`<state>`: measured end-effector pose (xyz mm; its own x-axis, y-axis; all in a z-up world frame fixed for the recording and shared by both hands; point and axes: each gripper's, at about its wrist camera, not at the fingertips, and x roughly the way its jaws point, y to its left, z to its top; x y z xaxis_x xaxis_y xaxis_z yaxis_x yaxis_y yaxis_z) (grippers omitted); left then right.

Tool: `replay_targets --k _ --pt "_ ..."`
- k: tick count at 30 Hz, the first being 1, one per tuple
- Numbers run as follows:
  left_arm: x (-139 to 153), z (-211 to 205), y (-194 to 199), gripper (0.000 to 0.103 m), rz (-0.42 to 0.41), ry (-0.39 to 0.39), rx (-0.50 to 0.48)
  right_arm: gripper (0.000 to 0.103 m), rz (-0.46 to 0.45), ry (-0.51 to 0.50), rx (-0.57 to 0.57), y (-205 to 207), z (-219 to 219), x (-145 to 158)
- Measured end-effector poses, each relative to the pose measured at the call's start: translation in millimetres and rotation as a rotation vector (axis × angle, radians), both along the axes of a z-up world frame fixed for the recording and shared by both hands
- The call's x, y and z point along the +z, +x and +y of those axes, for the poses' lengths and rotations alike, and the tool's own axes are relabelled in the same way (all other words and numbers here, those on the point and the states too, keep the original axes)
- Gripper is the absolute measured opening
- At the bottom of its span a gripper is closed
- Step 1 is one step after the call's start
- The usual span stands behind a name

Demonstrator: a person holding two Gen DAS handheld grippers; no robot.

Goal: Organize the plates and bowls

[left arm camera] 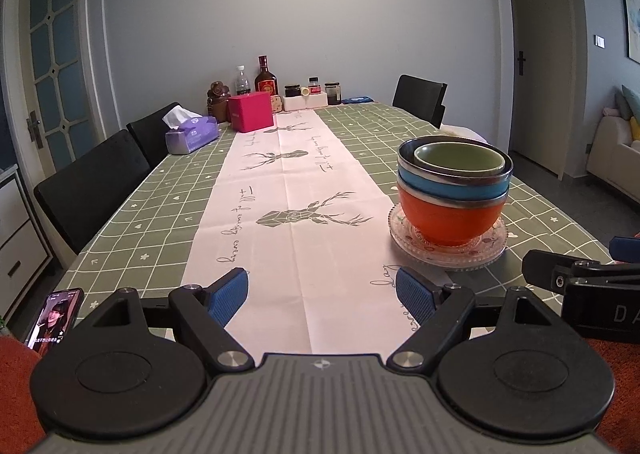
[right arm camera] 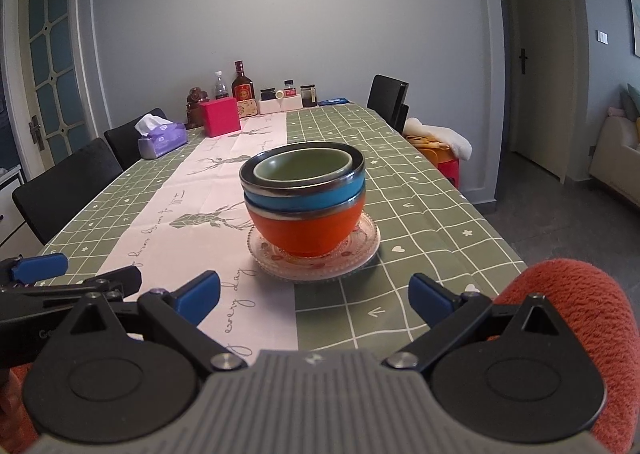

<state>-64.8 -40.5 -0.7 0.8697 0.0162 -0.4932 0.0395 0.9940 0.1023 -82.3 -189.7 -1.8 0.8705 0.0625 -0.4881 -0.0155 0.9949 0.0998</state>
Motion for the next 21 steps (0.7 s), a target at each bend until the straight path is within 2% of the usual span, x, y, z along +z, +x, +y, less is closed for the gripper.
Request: replay_targets --k 21 --pt "1.7 3.0 0.0 0.098 0.0 -0.002 0.024 0.098 -0.015 -0.021 0.023 -4.8 4.2 4.4"
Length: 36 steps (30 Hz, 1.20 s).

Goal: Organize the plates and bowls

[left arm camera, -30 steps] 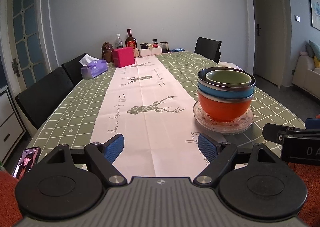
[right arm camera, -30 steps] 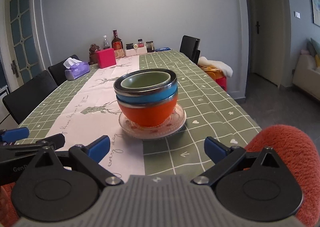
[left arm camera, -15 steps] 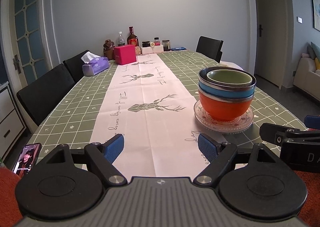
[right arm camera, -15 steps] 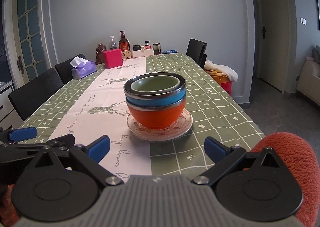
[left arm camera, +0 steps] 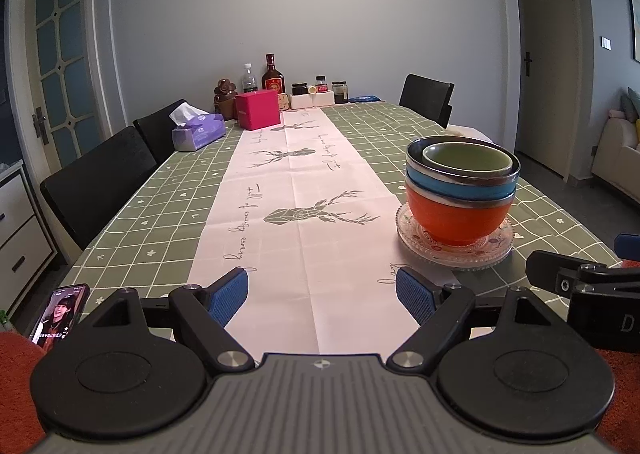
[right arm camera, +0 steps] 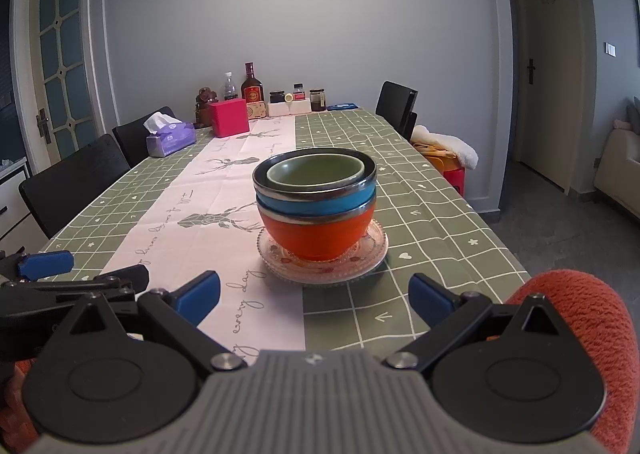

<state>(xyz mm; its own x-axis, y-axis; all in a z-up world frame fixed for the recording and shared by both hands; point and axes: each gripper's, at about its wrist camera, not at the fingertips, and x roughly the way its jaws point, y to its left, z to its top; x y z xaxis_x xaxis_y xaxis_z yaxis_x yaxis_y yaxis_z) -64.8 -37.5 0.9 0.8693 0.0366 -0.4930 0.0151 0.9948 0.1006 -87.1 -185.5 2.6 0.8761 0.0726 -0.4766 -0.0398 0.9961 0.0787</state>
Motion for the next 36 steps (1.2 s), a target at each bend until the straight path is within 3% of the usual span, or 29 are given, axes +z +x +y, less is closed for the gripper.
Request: replay_targets --k 36 --pt "7.1 -0.4 -3.1 0.098 -0.018 0.008 0.002 0.098 -0.028 -0.009 0.013 -6.1 0.3 6.1"
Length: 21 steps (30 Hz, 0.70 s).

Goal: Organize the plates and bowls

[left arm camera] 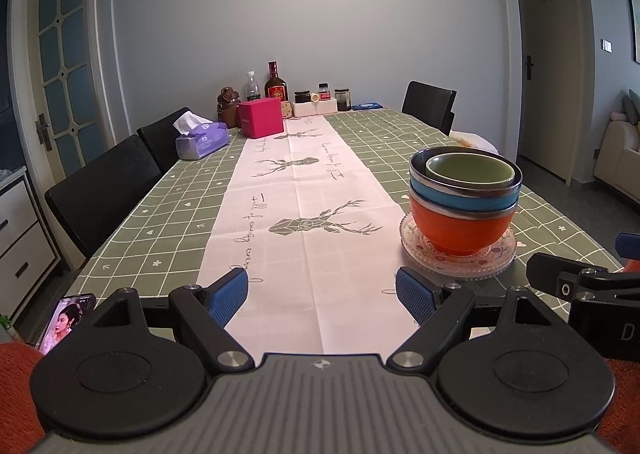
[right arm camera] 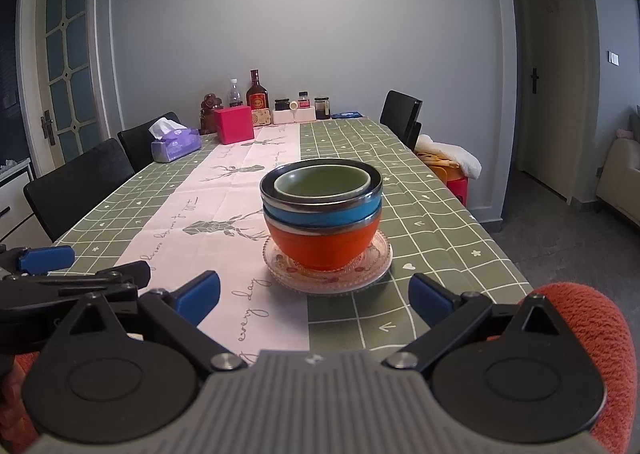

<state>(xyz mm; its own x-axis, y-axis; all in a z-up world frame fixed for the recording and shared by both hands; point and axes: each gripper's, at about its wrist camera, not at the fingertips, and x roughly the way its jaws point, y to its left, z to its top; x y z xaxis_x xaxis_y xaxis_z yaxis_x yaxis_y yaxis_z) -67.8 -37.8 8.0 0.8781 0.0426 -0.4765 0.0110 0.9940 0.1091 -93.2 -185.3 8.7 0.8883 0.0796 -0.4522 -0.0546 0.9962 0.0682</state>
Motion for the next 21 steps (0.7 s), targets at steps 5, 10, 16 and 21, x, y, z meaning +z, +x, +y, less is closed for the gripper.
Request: replay_targets --k 5,10,16,21 --pt "2.1 0.5 -0.5 0.098 -0.007 0.001 0.0 0.099 -0.001 0.001 0.001 -0.1 -0.3 0.7" --pt "2.4 0.5 -0.8 0.098 -0.007 0.001 -0.001 0.099 -0.003 -0.001 0.004 -0.7 -0.4 1.6" --pt "2.7 0.2 -0.5 0.098 -0.004 -0.003 0.003 0.099 0.002 0.0 0.006 0.1 0.3 2.0" --pt "3.2 -0.2 -0.3 0.098 -0.002 -0.003 0.003 0.099 0.002 -0.001 0.007 0.2 0.3 2.3"
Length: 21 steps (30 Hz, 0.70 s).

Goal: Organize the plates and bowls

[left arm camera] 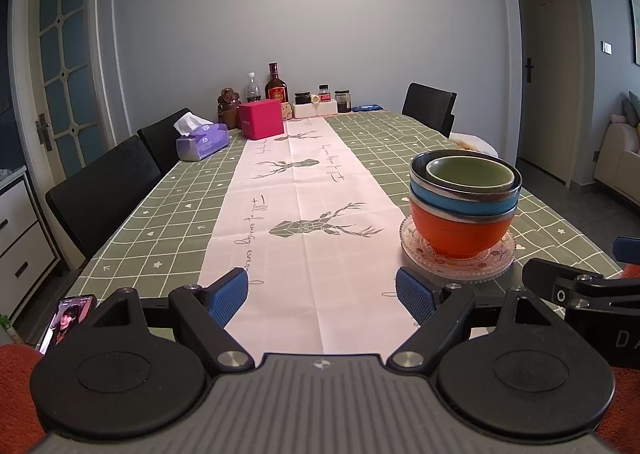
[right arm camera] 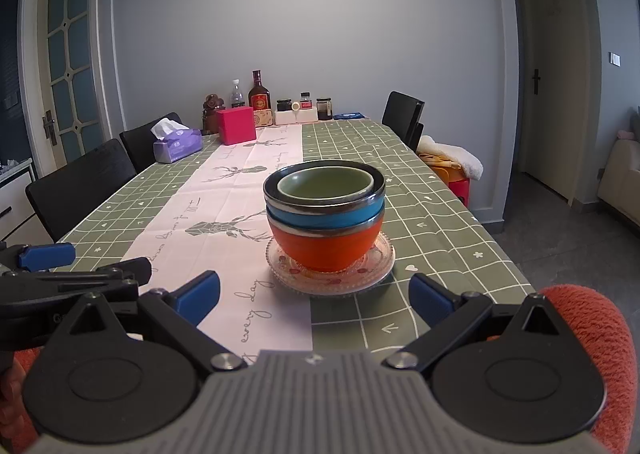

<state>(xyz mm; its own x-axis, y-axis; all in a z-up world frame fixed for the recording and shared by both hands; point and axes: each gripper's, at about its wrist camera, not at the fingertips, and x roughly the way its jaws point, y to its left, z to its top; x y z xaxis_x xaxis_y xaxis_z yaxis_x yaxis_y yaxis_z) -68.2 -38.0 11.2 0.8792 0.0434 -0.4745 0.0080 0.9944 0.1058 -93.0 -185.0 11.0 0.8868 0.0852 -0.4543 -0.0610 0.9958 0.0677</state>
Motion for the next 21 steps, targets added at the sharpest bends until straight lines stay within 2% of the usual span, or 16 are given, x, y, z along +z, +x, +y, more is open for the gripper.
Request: replay_targets --k 21 --pt "-0.7 0.9 -0.9 0.098 -0.003 0.003 -0.002 0.099 0.008 0.0 0.009 3.2 1.3 -1.7"
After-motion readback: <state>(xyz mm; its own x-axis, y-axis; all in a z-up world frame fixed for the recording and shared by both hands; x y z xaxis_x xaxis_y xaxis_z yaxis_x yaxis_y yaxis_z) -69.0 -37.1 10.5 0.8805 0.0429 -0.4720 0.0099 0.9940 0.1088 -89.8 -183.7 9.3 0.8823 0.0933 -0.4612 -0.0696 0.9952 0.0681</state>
